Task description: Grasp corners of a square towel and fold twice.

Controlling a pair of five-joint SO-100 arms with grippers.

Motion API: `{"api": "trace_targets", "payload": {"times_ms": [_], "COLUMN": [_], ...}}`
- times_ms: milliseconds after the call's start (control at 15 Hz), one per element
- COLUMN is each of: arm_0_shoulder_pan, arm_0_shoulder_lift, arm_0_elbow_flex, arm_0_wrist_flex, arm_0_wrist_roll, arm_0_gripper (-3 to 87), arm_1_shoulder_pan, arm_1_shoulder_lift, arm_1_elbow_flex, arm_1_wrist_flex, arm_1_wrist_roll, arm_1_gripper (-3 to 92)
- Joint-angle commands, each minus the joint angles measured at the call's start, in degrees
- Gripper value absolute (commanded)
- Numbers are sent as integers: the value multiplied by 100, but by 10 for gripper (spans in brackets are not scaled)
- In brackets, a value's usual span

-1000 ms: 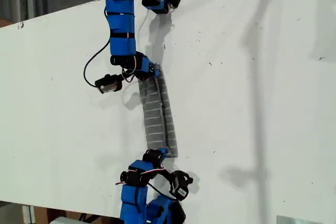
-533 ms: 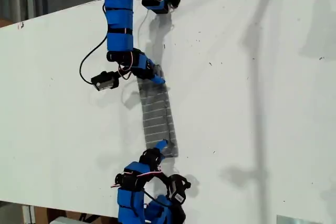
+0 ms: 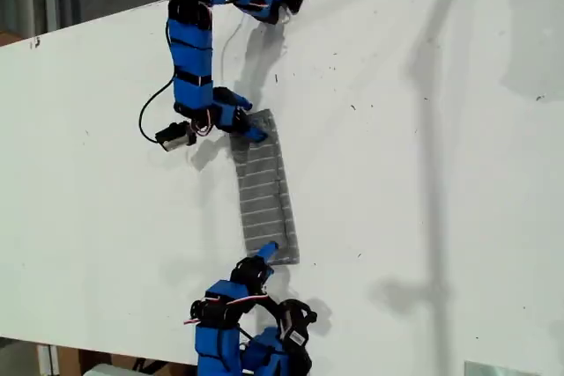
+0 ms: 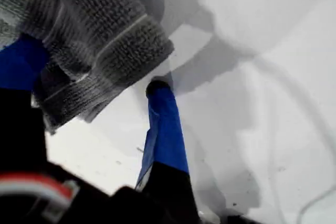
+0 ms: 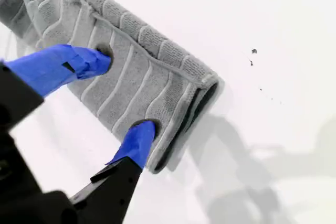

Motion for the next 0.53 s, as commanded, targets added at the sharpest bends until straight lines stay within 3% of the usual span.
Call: {"api": "trace_targets", "payload": {"times_ms": [0,133,333,467], "arm_0_shoulder_pan": [-123,-439,-1107,-1380], "arm_0_shoulder_lift": [246,369,1090,2101], "arm_0_elbow_flex": [343,1222,2698,3507], "arm_0_wrist_flex": [-334,-993,-1881,-2021], "arm_0_wrist_roll": [-35,35,105,79], "arm_0_gripper": [223,221,220,220], "arm_1_shoulder_pan": [97,185,404,396], "arm_1_shoulder_lift": [-369,-123,1292,2531], "arm_1_elbow_flex": [-202,316,1890,2830], "arm_1_wrist_flex": [-79,-176,-404,-422], "arm_1_wrist_roll": [-79,88,527,1002], "arm_1_gripper": [269,5,-1,-1]}}
